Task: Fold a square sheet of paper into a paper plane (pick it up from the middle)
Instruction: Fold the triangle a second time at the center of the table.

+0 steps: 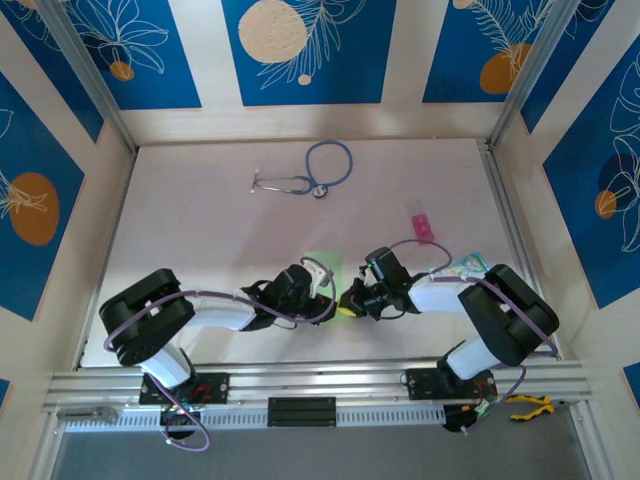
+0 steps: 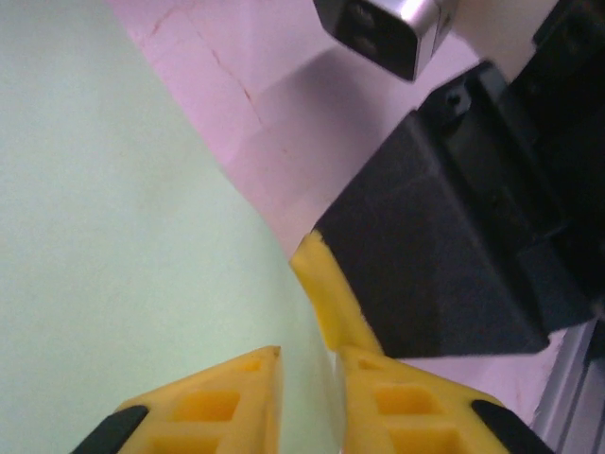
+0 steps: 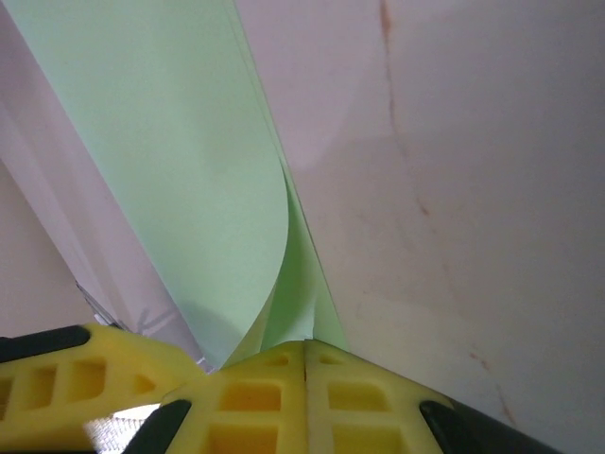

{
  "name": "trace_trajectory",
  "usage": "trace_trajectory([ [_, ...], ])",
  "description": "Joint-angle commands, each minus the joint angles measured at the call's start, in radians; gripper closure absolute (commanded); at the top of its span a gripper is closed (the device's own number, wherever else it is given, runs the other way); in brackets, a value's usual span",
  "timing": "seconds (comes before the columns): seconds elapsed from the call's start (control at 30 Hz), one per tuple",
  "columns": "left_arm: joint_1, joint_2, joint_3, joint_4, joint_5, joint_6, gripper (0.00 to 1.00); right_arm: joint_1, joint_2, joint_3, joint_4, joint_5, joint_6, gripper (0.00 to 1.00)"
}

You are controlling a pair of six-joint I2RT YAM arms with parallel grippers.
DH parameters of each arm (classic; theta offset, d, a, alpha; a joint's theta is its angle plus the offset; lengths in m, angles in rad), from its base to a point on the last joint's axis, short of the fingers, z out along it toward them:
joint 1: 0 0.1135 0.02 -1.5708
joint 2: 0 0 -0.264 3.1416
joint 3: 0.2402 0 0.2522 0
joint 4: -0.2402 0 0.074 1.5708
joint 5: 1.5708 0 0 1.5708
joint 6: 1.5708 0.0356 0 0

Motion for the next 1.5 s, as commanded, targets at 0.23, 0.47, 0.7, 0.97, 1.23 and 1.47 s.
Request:
trace_trajectory([
  [0.23, 0.010, -0.019, 0.031, -0.113, 0.063, 0.088, 0.76, 0.006, 0.029, 0.027, -0.071, 0.029, -0.013, 0.99],
  [0.47, 0.017, -0.033, 0.034, -0.078, 0.034, 0.084, 0.73, 0.006, 0.028, 0.034, -0.090, 0.030, -0.019, 0.99],
  [0.7, 0.033, -0.039, 0.040, -0.058, 0.037, 0.087, 0.72, 0.006, 0.021, 0.038, -0.106, 0.035, -0.024, 0.99],
  [0.97, 0.040, -0.024, 0.048, -0.046, 0.066, 0.088, 0.81, 0.006, 0.020, 0.039, -0.107, 0.034, -0.027, 0.99],
  [1.23, 0.048, -0.020, 0.060, -0.044, 0.074, 0.091, 0.78, 0.006, 0.019, 0.038, -0.111, 0.035, -0.028, 0.99],
  [1.47, 0.054, -0.013, 0.075, -0.083, 0.092, 0.106, 0.90, 0.005, 0.019, 0.038, -0.116, 0.035, -0.027, 0.99],
])
